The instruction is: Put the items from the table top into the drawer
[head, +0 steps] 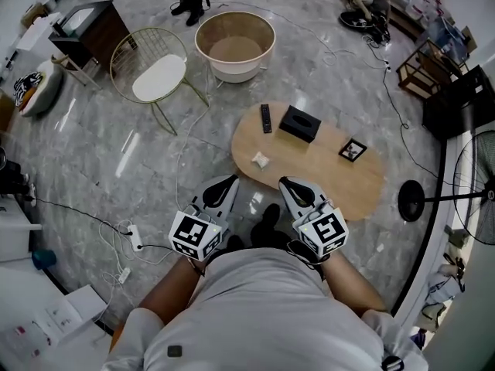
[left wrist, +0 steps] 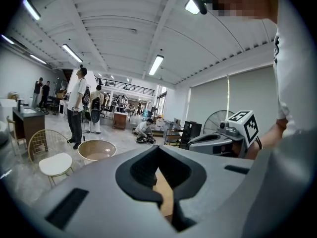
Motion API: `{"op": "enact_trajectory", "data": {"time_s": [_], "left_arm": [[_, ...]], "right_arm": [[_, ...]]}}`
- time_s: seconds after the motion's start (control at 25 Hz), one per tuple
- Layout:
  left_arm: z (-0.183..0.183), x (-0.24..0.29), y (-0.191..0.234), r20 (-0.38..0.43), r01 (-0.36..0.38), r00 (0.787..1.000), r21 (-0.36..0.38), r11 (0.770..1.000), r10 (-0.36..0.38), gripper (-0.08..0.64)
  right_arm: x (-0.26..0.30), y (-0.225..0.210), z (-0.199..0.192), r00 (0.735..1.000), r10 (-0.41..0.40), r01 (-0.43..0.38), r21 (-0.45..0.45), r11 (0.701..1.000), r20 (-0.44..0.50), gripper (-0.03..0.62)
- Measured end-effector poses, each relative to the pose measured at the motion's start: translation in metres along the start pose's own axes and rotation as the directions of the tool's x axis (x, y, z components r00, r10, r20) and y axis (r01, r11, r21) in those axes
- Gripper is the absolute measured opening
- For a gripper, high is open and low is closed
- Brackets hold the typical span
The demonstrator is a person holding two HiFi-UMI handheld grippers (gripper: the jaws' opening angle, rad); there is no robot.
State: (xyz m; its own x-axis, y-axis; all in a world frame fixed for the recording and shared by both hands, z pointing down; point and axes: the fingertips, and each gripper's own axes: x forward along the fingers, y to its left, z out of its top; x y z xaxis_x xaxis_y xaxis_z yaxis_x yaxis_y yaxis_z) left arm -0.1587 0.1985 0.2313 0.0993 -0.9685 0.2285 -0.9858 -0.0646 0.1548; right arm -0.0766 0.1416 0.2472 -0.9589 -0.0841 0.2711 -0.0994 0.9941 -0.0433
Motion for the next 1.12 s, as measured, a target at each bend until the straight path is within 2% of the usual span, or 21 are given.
{"op": "enact_trajectory", "data": {"time_s": [0.2,0.52,0.96,1.04,1.12], "left_arm": [[-0.007,0.062,-0.002,-0.015,0.030,0.999,-0.019,0.999,-0.031,0.009],[-0.033,0.120,0.016,-0.072,-0.005,0.997,-0.047,0.999,0.001,0.009],[-0.101,0.172,0.089,-0.168,0.026,0.985,-0.110,0.994,-0.044,0.009],[-0.115,0.183,0.101,-0.183,0.044,0.981,-0.119,0.992,-0.065,0.009],[-0.129,0.193,0.114,-0.198,0.061,0.977,-0.127,0.990,-0.086,0.009]], "right_arm": [[0.008,-0.049,-0.016,0.999,0.039,-0.039,0.009,0.999,-0.021,0.023],[0.033,-0.103,-0.051,0.992,0.095,-0.092,0.039,0.995,-0.078,0.025],[0.120,-0.138,-0.127,0.973,0.116,-0.094,0.113,0.989,-0.202,0.029],[0.135,-0.144,-0.147,0.965,0.121,-0.091,0.136,0.987,-0.233,0.042],[0.153,-0.150,-0.167,0.956,0.130,-0.090,0.158,0.983,-0.263,0.103]]}}
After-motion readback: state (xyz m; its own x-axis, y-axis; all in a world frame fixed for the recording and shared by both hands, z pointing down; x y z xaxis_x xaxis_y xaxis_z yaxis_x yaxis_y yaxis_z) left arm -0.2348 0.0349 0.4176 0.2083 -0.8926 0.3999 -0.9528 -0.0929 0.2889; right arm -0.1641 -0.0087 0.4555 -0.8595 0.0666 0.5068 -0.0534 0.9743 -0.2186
